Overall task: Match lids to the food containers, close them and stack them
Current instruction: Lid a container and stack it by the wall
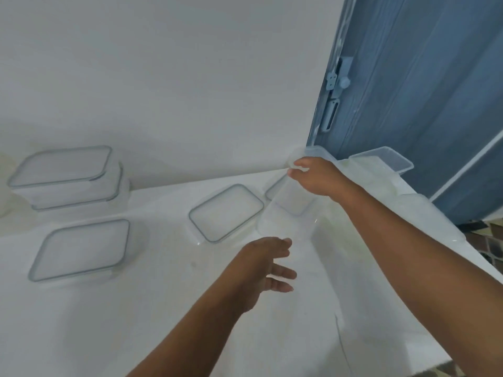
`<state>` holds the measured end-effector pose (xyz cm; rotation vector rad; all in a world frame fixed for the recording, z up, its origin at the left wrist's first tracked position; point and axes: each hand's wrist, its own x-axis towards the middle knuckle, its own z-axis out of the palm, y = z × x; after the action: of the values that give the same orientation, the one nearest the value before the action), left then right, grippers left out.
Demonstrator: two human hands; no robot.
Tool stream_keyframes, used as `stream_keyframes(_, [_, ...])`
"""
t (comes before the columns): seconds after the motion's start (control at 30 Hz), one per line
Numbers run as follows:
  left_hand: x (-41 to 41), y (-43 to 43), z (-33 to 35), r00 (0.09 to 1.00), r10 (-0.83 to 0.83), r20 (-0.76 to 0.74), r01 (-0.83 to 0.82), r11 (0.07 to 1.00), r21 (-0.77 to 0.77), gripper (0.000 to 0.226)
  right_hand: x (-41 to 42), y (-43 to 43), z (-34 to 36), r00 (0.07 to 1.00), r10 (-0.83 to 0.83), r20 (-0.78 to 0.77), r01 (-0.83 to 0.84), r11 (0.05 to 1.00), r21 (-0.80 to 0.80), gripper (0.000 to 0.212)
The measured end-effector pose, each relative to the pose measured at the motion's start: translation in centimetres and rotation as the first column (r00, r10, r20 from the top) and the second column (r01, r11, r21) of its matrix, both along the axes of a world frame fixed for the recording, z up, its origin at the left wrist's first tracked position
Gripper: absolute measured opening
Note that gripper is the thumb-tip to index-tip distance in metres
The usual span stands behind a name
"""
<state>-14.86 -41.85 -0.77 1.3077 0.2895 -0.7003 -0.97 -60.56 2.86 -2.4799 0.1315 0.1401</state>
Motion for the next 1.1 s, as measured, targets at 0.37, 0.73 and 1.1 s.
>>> stream_keyframes(0.37, [0.5,-2.7,0.6,0.991,0.111,-0.079,-0.116,0.991,-0.071,0.056,1.0,-0.3,-1.6,0.991,0.041,-0.127,-0.069,0.971,-0.227,0.058])
stream_keyframes(0.73, [-2.7,2.7,2.1,0.985,0.158,0.077,-0.161,0.986,0.033,0.010,-3.6,3.2,2.2,0.996,0.070,0.052,-0.066,0.996,-0.062,0.050])
stream_keyframes(1.1, [-10.7,17.8,0.6,0.813,0.579,0.056,-0.577,0.815,-0.050,0.068,-18.6,11.7,-1.0,0.919,-0.377,-0.121,0.346,0.619,0.705,0.059])
